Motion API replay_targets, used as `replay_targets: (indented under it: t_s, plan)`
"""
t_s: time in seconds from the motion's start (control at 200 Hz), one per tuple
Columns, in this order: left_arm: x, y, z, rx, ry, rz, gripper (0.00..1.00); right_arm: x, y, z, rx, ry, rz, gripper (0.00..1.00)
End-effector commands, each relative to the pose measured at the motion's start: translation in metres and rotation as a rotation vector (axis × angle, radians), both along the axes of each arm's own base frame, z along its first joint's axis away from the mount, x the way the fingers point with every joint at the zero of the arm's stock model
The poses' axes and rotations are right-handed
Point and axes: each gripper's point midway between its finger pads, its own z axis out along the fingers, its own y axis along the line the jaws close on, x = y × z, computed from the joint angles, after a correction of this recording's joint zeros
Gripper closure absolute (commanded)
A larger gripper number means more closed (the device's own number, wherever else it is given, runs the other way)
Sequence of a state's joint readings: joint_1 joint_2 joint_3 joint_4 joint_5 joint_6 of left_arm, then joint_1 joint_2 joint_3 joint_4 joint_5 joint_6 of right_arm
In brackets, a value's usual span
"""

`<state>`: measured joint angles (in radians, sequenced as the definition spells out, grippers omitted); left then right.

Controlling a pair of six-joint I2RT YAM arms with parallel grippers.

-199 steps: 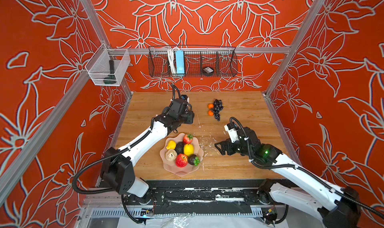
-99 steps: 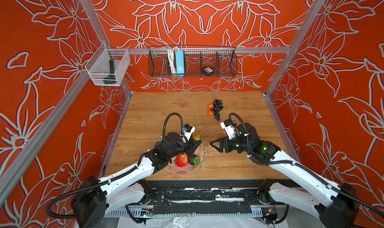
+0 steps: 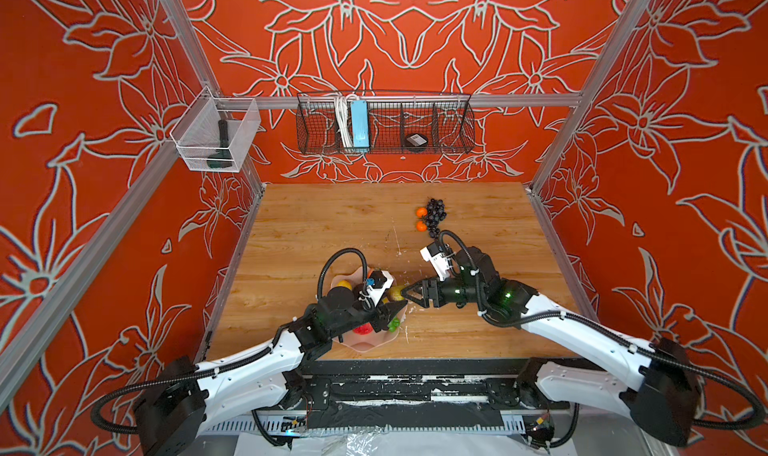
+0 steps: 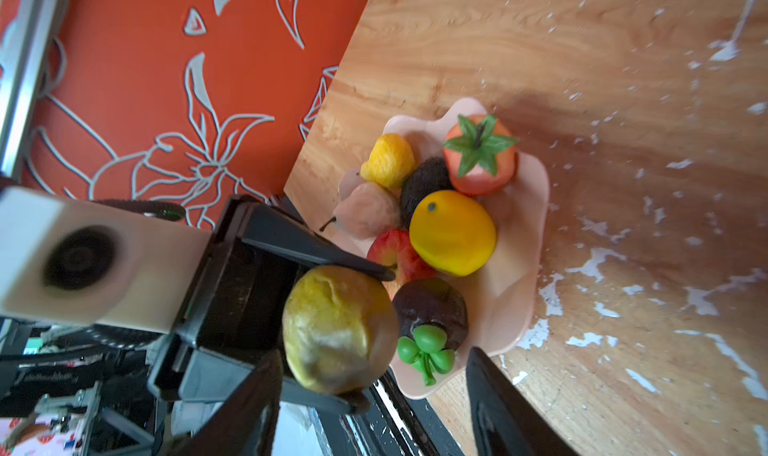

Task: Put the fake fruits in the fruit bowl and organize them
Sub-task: 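Lower the brown fig into the bowl and open the left gripper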

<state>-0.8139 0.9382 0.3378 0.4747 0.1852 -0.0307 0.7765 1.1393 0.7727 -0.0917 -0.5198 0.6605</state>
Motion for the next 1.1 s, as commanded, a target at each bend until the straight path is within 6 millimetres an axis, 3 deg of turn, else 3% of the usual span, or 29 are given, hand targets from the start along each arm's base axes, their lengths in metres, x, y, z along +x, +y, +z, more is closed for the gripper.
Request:
replay_targets:
  t_s: [0.0, 0.16, 0.295, 0.791, 1.096]
  plan:
    - [-0.005, -0.004, 0.019, -0.038, -0.085, -0.031, 0.54, -0.002, 0.012, 0.020, 0.038, -0.031, 0.029, 0.26]
    - [-0.008, -0.004, 0.020, -0.038, -0.107, -0.040, 0.54, -0.013, 0.021, 0.021, 0.044, -0.026, 0.084, 0.16]
    - [-0.012, -0.006, 0.020, -0.036, -0.123, -0.057, 0.54, -0.018, 0.024, 0.017, 0.038, -0.004, 0.107, 0.16]
    - [-0.017, -0.013, 0.014, -0.002, -0.138, -0.085, 0.50, -0.022, 0.031, 0.016, 0.051, 0.013, 0.136, 0.41]
    - [-0.009, -0.008, 0.011, 0.032, -0.106, -0.032, 0.25, -0.008, 0.021, 0.015, -0.030, -0.072, 0.069, 0.47]
